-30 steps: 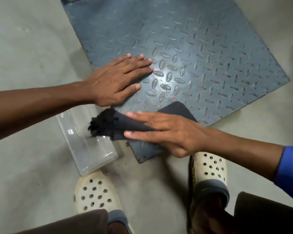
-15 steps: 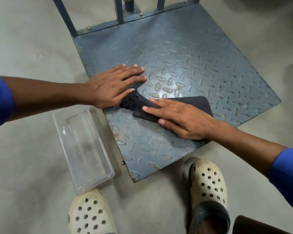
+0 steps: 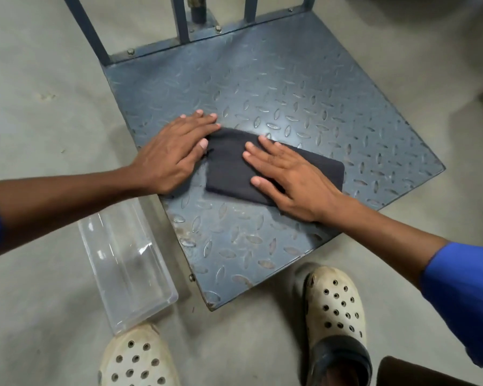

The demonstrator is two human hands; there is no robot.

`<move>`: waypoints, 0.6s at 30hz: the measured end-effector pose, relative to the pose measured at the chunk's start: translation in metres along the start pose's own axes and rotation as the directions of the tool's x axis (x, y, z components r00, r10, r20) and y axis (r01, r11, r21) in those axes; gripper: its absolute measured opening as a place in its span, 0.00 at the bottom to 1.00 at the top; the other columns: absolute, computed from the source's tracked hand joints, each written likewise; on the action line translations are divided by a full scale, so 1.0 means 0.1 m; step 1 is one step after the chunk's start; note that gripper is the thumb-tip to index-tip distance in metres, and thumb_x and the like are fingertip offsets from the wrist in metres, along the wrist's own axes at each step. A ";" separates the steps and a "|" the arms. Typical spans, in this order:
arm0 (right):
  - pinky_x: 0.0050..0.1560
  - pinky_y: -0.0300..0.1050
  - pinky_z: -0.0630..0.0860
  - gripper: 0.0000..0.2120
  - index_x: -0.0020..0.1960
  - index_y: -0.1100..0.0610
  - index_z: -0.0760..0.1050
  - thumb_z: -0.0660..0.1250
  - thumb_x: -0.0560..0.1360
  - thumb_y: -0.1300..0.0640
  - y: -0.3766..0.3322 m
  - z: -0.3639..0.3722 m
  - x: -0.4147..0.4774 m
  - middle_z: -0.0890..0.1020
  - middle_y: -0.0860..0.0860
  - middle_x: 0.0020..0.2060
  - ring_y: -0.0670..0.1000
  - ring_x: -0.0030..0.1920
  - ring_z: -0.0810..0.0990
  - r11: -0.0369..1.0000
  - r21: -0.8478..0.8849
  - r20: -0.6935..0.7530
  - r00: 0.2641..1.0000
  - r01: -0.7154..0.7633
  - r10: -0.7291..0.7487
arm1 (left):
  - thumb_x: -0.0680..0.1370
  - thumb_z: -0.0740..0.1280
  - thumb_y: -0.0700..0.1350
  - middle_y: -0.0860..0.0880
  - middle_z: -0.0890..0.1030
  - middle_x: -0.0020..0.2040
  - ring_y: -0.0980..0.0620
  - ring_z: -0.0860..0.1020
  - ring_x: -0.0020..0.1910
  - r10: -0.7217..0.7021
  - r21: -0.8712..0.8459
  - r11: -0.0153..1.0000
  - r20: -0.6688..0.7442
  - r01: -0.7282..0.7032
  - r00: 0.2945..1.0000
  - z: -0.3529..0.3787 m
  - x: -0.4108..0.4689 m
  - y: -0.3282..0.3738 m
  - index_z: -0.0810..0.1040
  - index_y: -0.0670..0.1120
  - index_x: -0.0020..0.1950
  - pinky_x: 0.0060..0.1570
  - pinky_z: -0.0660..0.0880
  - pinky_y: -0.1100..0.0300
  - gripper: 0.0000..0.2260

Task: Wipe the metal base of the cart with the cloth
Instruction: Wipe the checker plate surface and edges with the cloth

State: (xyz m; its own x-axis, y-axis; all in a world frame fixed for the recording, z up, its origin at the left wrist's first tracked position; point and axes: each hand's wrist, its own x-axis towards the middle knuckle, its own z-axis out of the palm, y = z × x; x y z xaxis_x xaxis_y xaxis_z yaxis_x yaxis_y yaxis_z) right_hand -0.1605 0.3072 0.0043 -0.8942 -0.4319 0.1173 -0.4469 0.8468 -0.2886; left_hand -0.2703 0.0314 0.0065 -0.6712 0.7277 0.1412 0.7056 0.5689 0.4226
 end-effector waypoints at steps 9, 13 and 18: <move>0.83 0.64 0.52 0.26 0.77 0.55 0.75 0.59 0.86 0.42 0.22 -0.02 0.35 0.76 0.49 0.76 0.54 0.82 0.64 0.991 -0.122 -0.156 0.987 -0.047 0.028 | 0.81 0.50 0.51 0.41 0.58 0.86 0.40 0.54 0.86 -0.217 0.085 0.973 0.012 0.215 0.976 0.19 0.48 0.24 0.59 0.40 0.85 0.85 0.49 0.44 0.33; 0.83 0.57 0.57 0.31 0.82 0.55 0.67 0.58 0.86 0.38 0.36 -0.04 0.41 0.67 0.48 0.82 0.51 0.84 0.60 0.993 -0.114 -0.022 1.000 0.009 -0.012 | 0.87 0.55 0.46 0.43 0.60 0.86 0.39 0.54 0.86 -0.253 0.065 0.964 -0.055 0.257 0.966 0.24 0.85 0.22 0.61 0.42 0.85 0.85 0.49 0.44 0.25; 0.84 0.54 0.56 0.35 0.80 0.57 0.70 0.59 0.83 0.34 0.47 -0.01 0.67 0.67 0.51 0.82 0.53 0.84 0.59 0.972 -0.089 -0.108 0.972 -0.216 0.206 | 0.89 0.54 0.46 0.44 0.63 0.85 0.39 0.55 0.85 -0.357 -0.020 0.933 -0.142 0.358 0.923 0.32 1.20 0.30 0.67 0.46 0.83 0.85 0.49 0.44 0.22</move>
State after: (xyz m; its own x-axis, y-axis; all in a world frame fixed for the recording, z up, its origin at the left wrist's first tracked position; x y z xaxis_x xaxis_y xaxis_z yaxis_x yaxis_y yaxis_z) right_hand -0.2416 0.3179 -0.0006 -0.9646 -0.2116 0.1576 -0.2433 0.9443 -0.2217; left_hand -0.3224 0.1481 0.0081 -0.9040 0.4140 0.1066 0.4136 0.7838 0.4632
